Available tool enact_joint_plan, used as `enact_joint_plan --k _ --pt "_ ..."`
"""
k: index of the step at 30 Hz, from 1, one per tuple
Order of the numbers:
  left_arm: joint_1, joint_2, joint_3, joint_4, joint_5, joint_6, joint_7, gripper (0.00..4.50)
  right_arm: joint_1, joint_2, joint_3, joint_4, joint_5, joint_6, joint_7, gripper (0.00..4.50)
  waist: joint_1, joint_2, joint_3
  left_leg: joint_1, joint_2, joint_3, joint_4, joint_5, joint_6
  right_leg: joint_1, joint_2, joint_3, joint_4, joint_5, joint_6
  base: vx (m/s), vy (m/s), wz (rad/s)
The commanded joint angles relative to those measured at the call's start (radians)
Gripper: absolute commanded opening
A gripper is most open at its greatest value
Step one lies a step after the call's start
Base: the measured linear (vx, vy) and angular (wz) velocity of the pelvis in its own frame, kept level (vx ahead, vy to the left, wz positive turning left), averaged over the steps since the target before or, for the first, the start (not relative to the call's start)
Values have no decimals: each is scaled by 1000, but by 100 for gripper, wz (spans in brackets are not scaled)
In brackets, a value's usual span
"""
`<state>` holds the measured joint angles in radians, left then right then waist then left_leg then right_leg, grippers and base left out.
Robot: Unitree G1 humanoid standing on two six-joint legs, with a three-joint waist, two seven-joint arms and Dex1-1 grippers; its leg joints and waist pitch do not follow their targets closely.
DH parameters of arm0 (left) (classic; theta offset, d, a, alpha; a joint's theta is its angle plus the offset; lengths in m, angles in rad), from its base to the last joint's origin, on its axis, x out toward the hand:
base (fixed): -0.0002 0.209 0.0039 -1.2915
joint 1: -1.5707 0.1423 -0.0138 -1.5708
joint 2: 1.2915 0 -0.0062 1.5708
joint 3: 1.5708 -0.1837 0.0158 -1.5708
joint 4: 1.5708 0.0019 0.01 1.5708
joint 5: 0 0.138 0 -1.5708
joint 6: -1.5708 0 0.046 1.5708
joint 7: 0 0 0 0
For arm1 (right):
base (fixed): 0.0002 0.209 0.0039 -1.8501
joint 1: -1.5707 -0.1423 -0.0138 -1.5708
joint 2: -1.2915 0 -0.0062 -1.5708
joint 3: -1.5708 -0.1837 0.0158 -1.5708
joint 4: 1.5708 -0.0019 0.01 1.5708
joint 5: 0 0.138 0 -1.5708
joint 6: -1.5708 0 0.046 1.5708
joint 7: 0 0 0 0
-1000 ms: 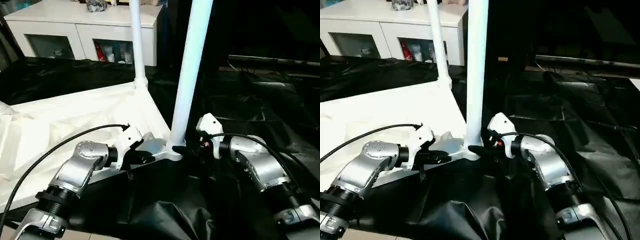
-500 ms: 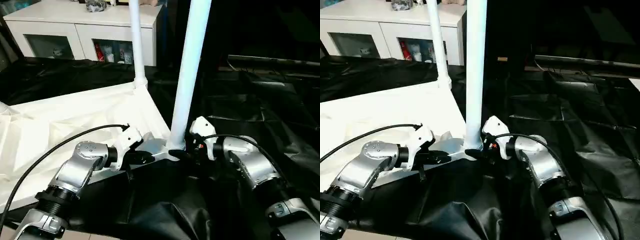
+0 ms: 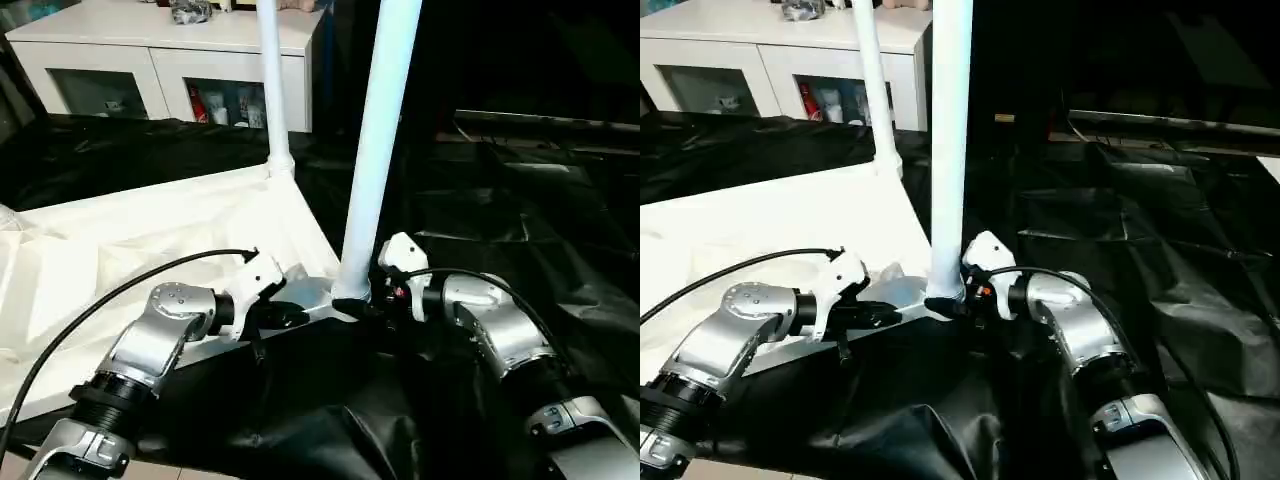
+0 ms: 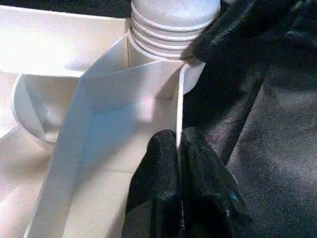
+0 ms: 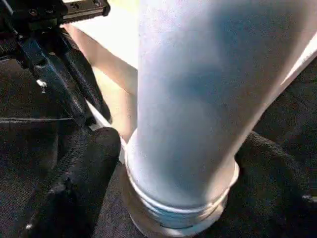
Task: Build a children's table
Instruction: Rotate leg to tighten
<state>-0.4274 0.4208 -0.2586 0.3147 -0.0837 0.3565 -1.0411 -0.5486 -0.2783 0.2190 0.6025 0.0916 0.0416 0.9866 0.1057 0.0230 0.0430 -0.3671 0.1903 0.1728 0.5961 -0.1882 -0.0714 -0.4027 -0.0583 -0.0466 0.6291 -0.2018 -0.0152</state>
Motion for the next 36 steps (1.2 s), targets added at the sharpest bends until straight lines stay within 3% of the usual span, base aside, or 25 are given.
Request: enact_joint_plan --k 1,8,15,21,23,26,27,28,29,30,31,34,36 --pt "32 0 -17 17 -2 16 -7 0 -14 5 -10 9 17 3 6 326 1 -13 -52 5 36 -11 -73 -191 38 46 -80 45 -86 -229 -191 0 0 0" --pt "35 2 -17 18 -2 17 -8 0 -10 19 -24 15 28 9 4 278 0 -11 -52 5 36 -11 -74 -198 35 46 -80 46 -87 -236 -191 0 0 0" --pt "20 -44 -13 52 16 39 69 0 42 74 -37 28 -1 46 -135 274 -5 -9 -47 7 37 -13 -81 -232 21 42 -81 47 -94 -303 -176 0 0 0" --pt "-63 -161 -5 165 80 71 278 0 19 187 -67 126 -38 90 -399 273 -22 -6 -30 27 30 -22 -90 -387 -22 26 -86 42 -128 -586 -102 0 0 0" --pt "-118 -225 7 235 98 71 379 0 -19 233 -77 197 -57 95 -514 273 -25 -3 -30 45 28 -28 -91 -435 -28 20 -92 33 -148 -679 -67 0 0 0" --pt "-171 -281 7 299 112 41 446 0 -52 281 -87 249 -56 89 -565 273 -28 0 -30 58 27 -31 -92 -475 -28 15 -88 20 -163 -677 -55 -40 18 0" --pt "-183 -292 1 316 121 22 452 0 -57 297 -88 252 -53 90 -568 273 -30 3 -31 62 26 -32 -95 -497 -22 18 -87 12 -170 -657 -52 -55 37 2" --pt "-187 -298 -3 321 125 14 450 0 -59 304 -83 249 -56 85 -564 273 -31 6 -33 60 31 -34 -104 -510 -17 27 -87 4 -171 -616 -53 0 0 0" --pt "-188 -301 -7 319 125 13 438 0 -59 309 -77 243 -59 72 -552 273 -30 2 -34 54 32 -34 -110 -511 -12 35 -88 -1 -169 -582 -53 0 0 0" --pt "-188 -301 -7 319 125 13 438 0 -59 309 -77 243 -59 72 -552 273 -29 -1 -34 51 32 -35 -113 -504 -10 38 -91 0 -166 -571 -55 3 54 -4" --pt "-181 -296 -9 306 120 2 408 0 -60 314 -90 236 -48 58 -529 328 -26 -3 -34 45 32 -37 -118 -489 -6 41 -98 5 -164 -567 -61 0 0 0" --pt "-150 -256 -16 264 108 -12 337 0 -54 293 -105 203 -10 44 -458 348 -23 -8 -37 41 33 -36 -119 -456 5 42 -106 12 -160 -556 -77 0 0 0" --pt "-129 -222 -22 245 100 -43 283 0 -49 265 -99 179 -2 35 -396 371 -20 -6 -38 33 37 -35 -122 -429 15 44 -109 17 -154 -521 -89 0 0 0"
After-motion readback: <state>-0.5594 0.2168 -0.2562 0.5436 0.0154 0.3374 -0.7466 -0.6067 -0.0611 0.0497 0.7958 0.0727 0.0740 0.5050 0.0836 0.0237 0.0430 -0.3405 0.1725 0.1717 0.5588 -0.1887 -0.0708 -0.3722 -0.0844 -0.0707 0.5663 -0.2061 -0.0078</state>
